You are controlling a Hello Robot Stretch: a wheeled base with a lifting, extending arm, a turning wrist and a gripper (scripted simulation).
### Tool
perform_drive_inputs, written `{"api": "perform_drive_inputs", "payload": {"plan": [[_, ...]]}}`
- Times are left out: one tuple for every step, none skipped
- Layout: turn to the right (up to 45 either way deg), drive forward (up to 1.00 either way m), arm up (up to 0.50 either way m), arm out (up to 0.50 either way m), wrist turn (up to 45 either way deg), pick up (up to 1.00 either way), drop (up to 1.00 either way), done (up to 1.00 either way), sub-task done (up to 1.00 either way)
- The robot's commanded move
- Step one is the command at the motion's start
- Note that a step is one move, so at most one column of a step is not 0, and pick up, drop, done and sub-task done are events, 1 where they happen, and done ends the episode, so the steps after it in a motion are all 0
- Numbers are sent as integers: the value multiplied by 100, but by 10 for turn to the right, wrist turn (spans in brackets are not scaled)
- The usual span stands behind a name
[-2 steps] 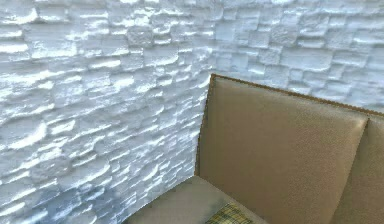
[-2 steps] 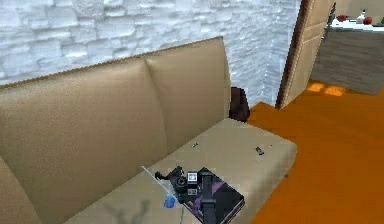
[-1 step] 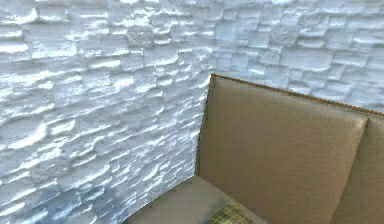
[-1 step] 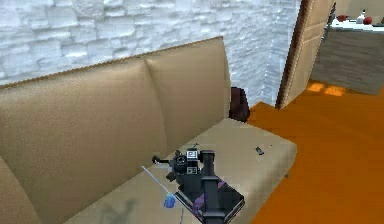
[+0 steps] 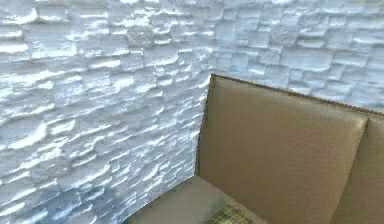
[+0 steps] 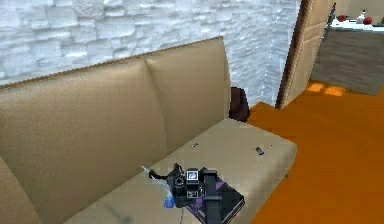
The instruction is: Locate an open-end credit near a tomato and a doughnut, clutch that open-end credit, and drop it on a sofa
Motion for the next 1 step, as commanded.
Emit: {"api": "perform_drive_inputs", "payload": {"plan": [[0,0,0,0,0,0,0,100,0]]}}
